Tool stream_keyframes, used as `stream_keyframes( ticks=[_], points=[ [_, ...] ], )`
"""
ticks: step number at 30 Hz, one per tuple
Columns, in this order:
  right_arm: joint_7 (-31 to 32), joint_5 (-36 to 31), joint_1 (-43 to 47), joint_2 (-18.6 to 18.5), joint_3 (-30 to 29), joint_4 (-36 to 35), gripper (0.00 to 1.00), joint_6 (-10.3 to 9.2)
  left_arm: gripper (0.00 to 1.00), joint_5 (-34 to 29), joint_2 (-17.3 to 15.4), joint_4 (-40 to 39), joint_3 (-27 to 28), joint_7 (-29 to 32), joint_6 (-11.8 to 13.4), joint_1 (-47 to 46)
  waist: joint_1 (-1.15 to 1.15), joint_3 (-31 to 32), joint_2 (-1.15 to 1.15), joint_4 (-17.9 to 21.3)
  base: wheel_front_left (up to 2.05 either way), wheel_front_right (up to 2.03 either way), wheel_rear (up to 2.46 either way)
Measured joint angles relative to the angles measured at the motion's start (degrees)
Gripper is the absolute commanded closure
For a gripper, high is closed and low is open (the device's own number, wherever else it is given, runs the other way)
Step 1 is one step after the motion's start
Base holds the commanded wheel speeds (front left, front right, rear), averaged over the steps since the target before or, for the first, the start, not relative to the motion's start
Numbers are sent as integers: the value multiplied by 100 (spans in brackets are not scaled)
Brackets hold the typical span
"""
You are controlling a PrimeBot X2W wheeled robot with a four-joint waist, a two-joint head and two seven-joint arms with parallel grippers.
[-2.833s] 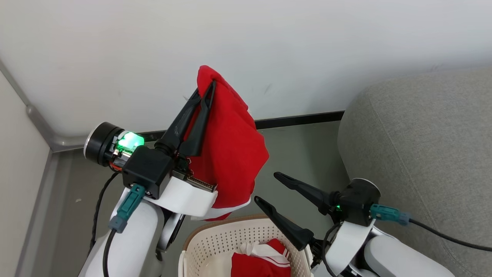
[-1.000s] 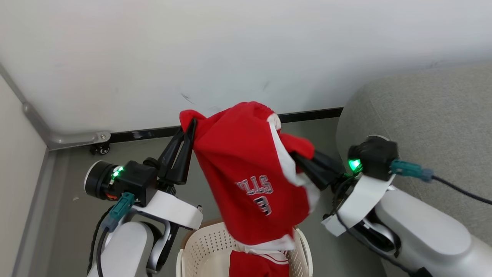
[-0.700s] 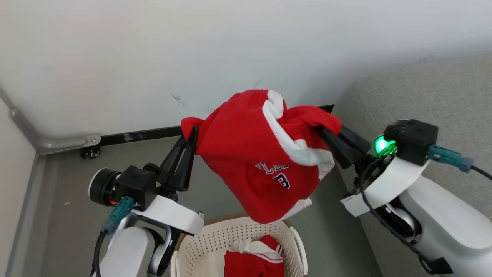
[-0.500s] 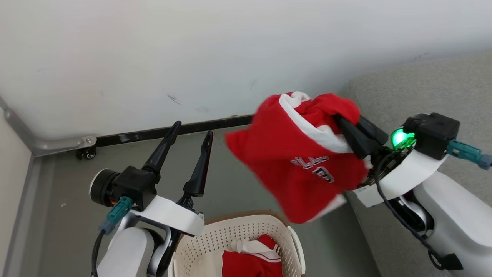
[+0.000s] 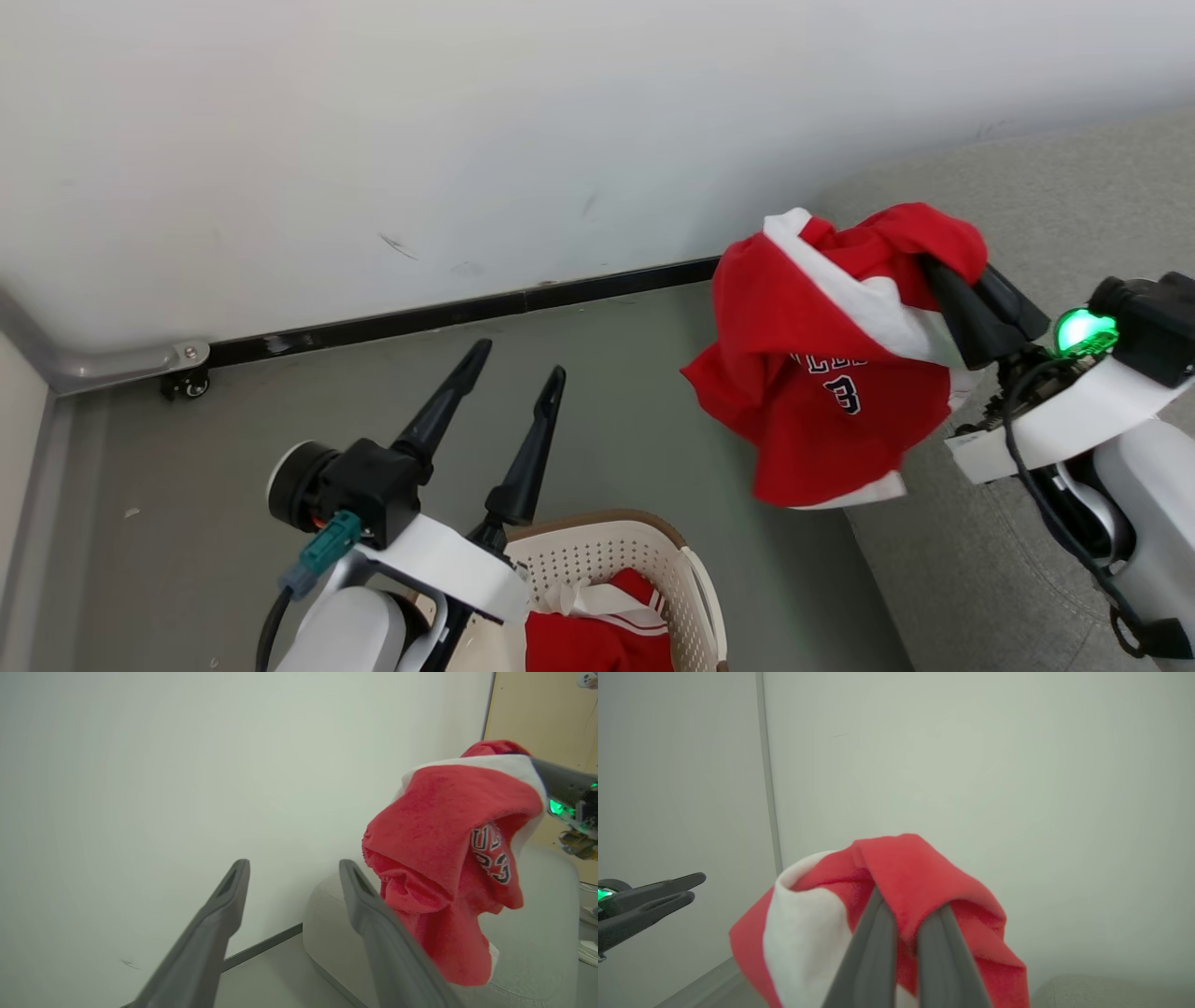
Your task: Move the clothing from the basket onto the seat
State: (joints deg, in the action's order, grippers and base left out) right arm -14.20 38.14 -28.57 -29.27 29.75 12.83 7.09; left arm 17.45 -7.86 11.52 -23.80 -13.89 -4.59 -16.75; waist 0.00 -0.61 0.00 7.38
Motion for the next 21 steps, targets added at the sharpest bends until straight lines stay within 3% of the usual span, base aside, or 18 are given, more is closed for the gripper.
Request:
stream_keyframes(
  ticks=[21],
  points=[
    [0,-338,983,-153,-1257,-148,100,-1,0,172,91,-47,-800,10,-202,215,0,78,0,551,0,0,0]
  ],
)
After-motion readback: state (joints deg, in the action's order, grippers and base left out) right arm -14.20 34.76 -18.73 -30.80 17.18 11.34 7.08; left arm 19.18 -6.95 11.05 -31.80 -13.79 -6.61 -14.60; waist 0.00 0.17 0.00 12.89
